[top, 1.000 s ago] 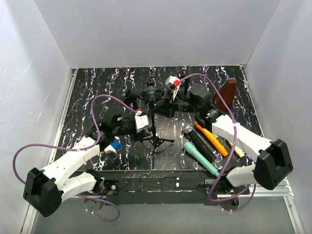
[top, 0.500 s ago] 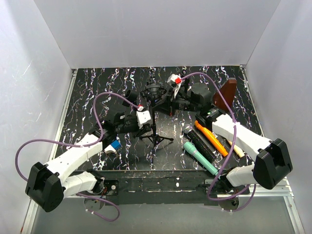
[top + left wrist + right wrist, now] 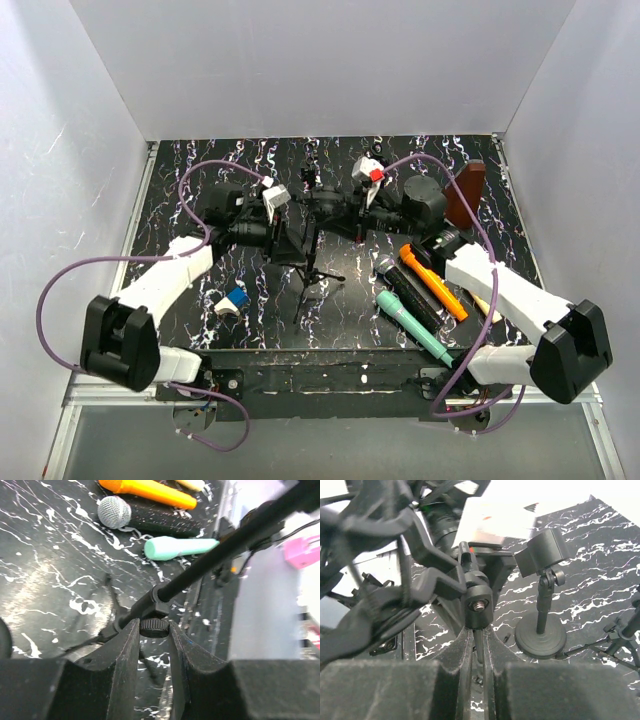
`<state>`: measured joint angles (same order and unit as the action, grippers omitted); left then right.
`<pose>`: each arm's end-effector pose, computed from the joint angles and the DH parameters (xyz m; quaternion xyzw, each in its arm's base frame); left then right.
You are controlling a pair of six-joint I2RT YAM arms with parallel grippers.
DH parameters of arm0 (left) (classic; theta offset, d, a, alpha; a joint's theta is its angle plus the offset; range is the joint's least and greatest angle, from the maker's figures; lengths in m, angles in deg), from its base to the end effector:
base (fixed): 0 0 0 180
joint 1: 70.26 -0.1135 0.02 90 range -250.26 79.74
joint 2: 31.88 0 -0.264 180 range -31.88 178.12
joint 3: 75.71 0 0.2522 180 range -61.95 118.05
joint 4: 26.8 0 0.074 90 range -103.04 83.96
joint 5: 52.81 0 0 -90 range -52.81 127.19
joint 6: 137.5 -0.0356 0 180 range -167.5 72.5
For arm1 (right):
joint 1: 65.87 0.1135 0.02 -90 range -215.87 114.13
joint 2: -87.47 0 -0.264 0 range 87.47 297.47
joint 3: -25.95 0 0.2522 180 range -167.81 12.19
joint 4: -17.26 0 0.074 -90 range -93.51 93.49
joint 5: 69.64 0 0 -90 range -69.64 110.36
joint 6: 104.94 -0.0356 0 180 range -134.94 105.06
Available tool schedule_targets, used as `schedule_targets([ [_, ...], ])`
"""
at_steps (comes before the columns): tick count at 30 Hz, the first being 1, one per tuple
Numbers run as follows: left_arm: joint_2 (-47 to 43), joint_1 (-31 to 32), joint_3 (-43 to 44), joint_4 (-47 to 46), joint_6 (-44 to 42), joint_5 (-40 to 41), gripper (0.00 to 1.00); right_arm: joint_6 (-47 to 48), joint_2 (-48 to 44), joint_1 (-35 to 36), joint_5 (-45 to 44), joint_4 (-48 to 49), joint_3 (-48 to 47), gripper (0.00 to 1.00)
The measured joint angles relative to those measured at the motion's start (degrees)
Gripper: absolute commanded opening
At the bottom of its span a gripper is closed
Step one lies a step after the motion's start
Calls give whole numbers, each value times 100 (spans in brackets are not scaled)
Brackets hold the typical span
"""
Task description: Remove the microphone from the stand
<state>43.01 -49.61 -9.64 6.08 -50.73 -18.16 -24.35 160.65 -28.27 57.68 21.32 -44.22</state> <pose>0.2430 -0.1229 0.2670 0.3531 0.7513 -0.4738 0.2940 0.2227 0.1988 0.3548 -0.3831 0.5882 0.4752 0.5306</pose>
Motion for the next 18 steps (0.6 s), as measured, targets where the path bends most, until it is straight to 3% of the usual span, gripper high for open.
schedule_targets([
  [6,778,-282,334,-31,1215,-1027,0,417,-431,0,192,13,308,1],
  [7,824,-289,337,-28,1357,-1104,5,463,-461,0,227,20,339,1],
  [9,868,-289,337,26,1611,-1158,36,518,-498,0,280,24,376,1],
  [11,868,-286,402,212,1775,-1110,54,522,-505,-2,315,39,378,1],
  [14,787,-291,590,476,1633,-750,60,511,-496,-4,328,4,385,1],
  [18,138,-267,632,737,754,-98,60,457,-466,-4,323,-11,411,1],
])
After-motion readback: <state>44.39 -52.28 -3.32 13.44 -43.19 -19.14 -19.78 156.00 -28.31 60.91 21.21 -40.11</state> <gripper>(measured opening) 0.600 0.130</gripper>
